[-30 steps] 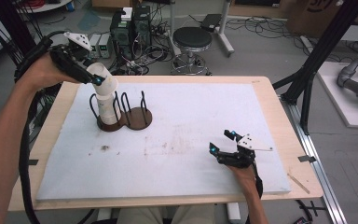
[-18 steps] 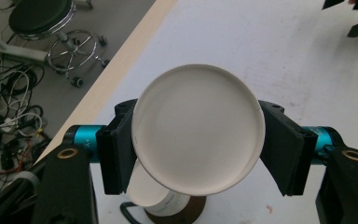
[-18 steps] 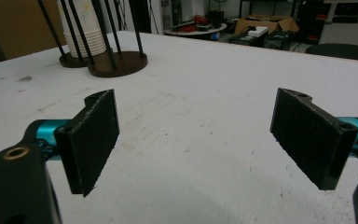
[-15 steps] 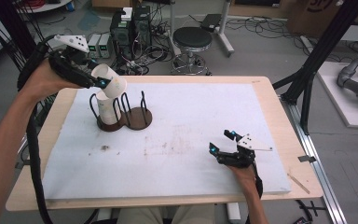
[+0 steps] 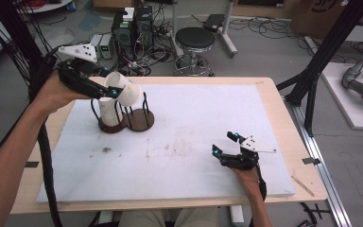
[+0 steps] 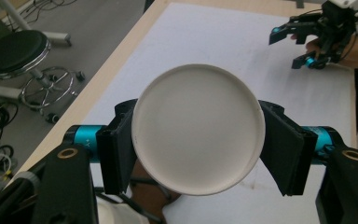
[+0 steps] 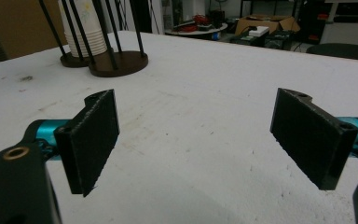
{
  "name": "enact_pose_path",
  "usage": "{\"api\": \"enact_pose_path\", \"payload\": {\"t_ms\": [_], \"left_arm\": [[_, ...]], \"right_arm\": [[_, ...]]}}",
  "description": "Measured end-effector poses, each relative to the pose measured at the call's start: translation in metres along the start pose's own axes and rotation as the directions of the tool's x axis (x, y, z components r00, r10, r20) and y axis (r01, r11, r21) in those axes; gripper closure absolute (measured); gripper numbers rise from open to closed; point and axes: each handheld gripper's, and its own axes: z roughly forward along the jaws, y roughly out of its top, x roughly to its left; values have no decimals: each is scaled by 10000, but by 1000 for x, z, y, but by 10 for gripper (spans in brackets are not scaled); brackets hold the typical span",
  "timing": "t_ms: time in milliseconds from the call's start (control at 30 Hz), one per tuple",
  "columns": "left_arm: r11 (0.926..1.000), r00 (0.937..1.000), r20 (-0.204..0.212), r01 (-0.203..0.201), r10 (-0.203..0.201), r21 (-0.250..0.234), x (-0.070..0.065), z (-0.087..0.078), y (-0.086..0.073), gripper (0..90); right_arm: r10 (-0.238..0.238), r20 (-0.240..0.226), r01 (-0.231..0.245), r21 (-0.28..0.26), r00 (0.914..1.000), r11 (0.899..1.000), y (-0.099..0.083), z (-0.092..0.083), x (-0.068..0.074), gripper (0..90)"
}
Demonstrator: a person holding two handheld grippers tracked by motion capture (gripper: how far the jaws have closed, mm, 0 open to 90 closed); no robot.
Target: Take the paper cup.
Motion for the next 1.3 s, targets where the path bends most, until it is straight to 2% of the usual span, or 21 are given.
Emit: {"api": "enact_pose_path", "payload": {"t_ms": [167,300,767,900,967,1233,1300], "left_arm": [[9985,9995,321,-4,21,-552,-13,6,-5,343],[9942,9986,529,84,-27,-1070,-21,7,-10,343],[9838,9959,896,246,-87,-1776,-36,21,-36,343],[9782,9948,1011,357,-151,-2046,-40,25,-45,343],[9723,9935,1102,533,-287,-2275,-43,26,-50,344],[9648,9896,1379,750,-409,-2519,-50,34,-72,344],[9608,9888,1422,827,-459,-2647,-53,36,-78,344]], "right_arm": [[30,-2,-30,-5,10000,10000,0,0,0,157],[33,-3,-33,-22,10000,10000,0,0,0,157],[57,24,-57,-49,10000,10000,0,-1,0,157],[55,19,-54,-98,10000,9999,0,-1,0,157],[61,3,-61,-110,10000,9999,-1,-1,0,157],[86,-38,-86,-134,10000,9999,-1,-1,-1,157],[78,-80,-79,-143,9999,9999,-1,-1,-2,157]]}}
